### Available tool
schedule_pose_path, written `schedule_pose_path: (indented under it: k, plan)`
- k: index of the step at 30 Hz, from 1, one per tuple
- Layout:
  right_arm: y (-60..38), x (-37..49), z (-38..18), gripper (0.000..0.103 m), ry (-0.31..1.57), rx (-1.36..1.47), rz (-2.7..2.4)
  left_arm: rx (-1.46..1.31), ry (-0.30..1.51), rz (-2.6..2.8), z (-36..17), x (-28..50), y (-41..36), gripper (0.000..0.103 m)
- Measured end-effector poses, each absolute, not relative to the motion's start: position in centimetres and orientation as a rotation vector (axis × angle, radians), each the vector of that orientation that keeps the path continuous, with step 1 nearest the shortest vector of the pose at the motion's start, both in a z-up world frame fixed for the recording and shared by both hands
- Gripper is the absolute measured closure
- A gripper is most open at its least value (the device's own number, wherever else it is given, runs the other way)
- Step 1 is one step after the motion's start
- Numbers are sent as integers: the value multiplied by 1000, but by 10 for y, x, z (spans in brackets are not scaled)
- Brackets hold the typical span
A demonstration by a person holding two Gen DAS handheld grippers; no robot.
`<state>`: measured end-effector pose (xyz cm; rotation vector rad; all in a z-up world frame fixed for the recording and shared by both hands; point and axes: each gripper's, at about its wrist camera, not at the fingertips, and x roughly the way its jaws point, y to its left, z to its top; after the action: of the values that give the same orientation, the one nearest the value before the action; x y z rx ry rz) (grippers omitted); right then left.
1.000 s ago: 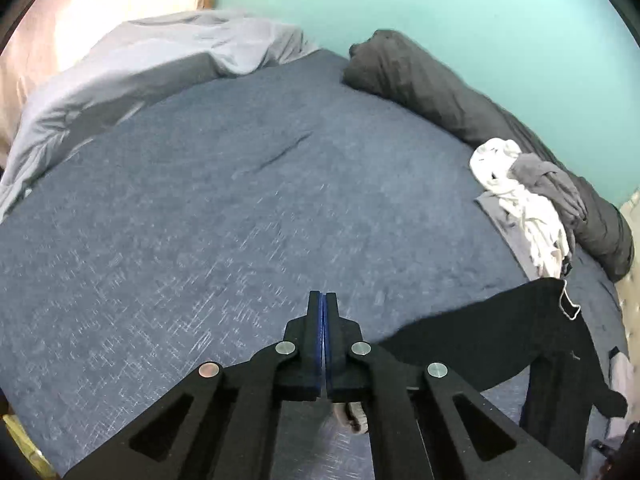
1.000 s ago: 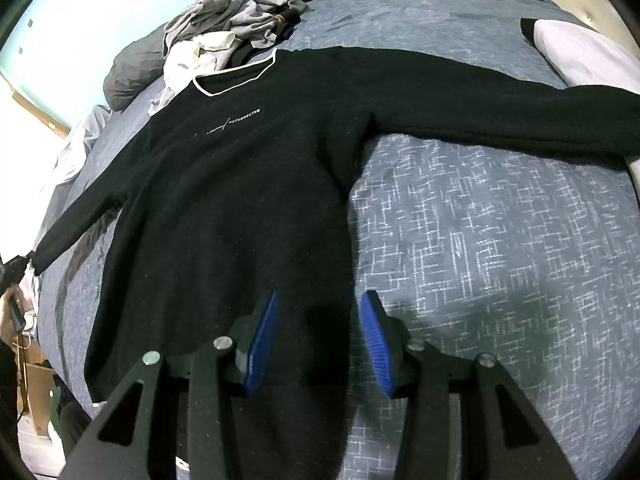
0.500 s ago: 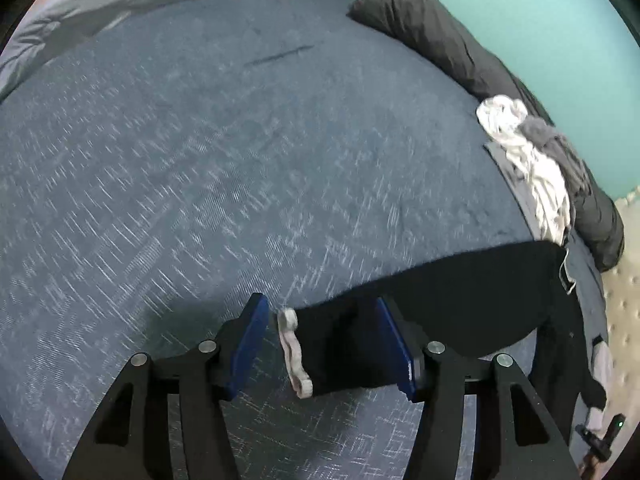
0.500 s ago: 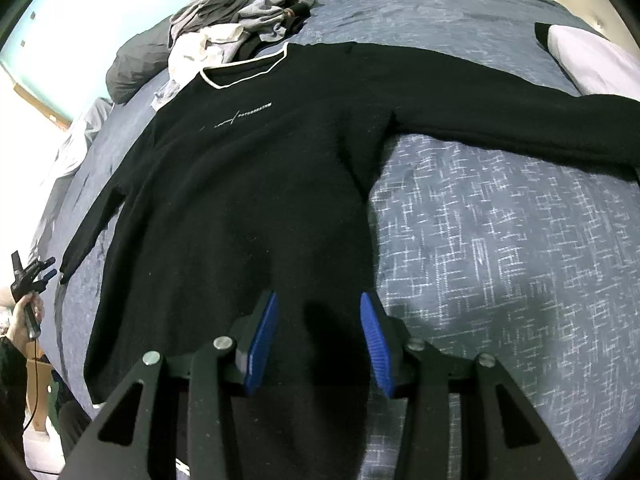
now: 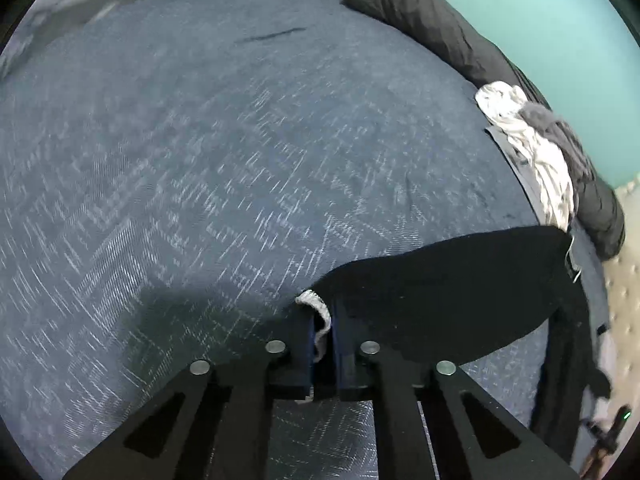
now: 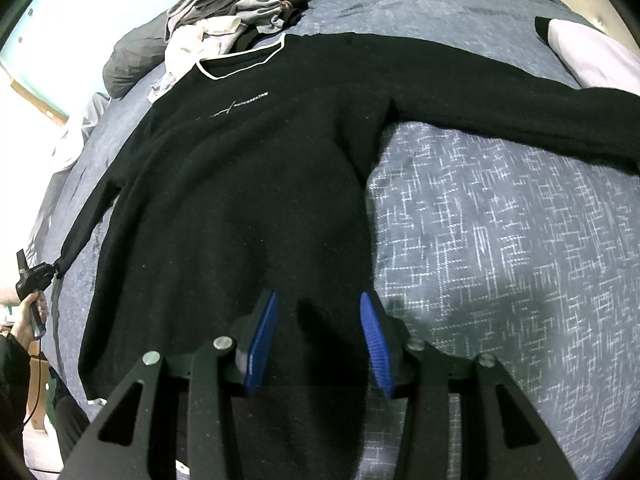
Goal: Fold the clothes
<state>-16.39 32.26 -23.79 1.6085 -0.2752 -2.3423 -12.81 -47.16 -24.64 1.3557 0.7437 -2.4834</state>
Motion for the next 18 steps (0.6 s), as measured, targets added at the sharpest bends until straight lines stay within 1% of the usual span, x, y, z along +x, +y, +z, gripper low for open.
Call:
schedule_pose_path:
  k: [1, 3, 5, 6, 9, 10, 12, 14, 18]
  plan:
    - [324, -164, -239, 59, -278, 1612, -2343, 1343, 717, -2491, -242, -130, -471, 97]
    - [325, -163, -240, 59, -282, 1616, -2343, 1297, 719, -2480, -234, -131, -477, 97]
    - [326, -161, -239, 59, -281, 1617, -2341, 1286, 787, -2463, -232, -132, -486, 97]
    - [326, -161, -239, 59, -281, 1615, -2340, 1294, 776, -2462, -231, -133, -484, 97]
    - [330, -157, -236, 59, -299, 1609, -2338, 1329, 764, -2439, -227, -132, -478, 90]
    - [332, -155, -235, 59, -311, 1608, -2334, 1334, 759, -2432, -225, -129, -476, 84]
    - [336, -150, -234, 59, -331, 1609, -2324, 1344, 747, -2420, -219, -123, -471, 77]
    - [340, -143, -230, 59, -338, 1608, -2314, 1378, 714, -2446, -211, -114, -456, 66]
    - [345, -127, -223, 58, -335, 1608, -2288, 1503, 638, -2557, -191, -96, -404, 63]
